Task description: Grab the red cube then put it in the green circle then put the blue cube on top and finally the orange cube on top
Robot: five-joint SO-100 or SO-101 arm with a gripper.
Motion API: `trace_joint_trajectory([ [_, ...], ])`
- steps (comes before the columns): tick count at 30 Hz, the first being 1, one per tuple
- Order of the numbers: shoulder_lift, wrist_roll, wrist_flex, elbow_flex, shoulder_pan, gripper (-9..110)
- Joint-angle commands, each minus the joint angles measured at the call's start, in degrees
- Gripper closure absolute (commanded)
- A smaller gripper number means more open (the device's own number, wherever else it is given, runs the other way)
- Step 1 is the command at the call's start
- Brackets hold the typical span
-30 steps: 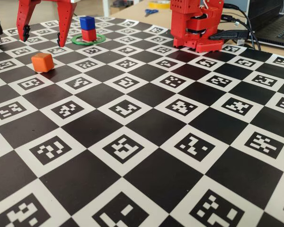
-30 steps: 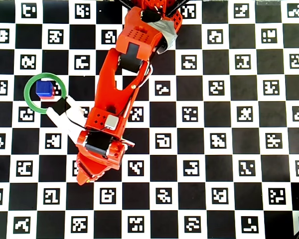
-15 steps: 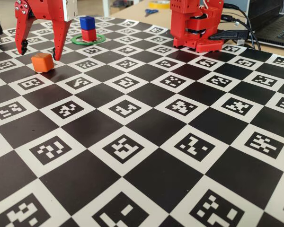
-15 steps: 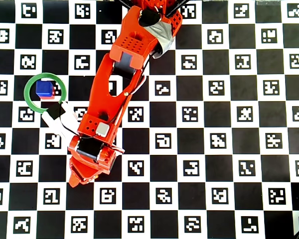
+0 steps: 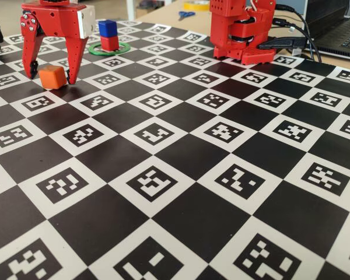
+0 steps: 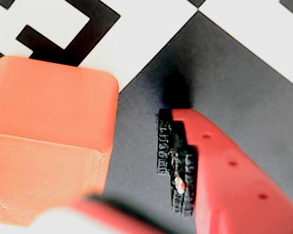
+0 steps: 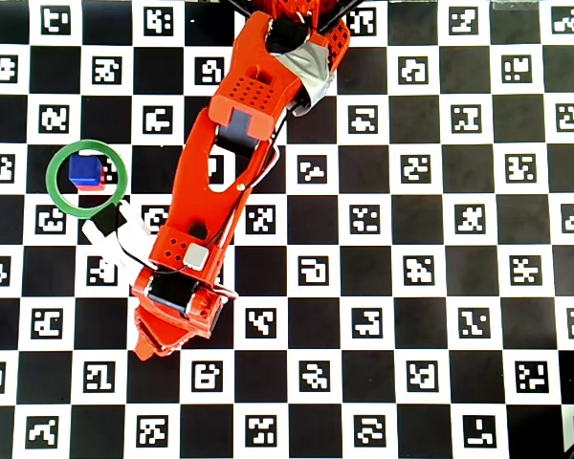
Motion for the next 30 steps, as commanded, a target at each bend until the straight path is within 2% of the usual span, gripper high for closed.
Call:
trace_joint_trajectory([
  [1,2.4,0.4,-0.4,-4.7,1.1,66],
  [11,2.5,0.9,-0.7,-4.6,1.8,78],
  [20,2.8,0.8,-0.8,-4.6,1.6,80],
  [30,3.3,-0.8,-0.9,-4.6,1.7,94],
])
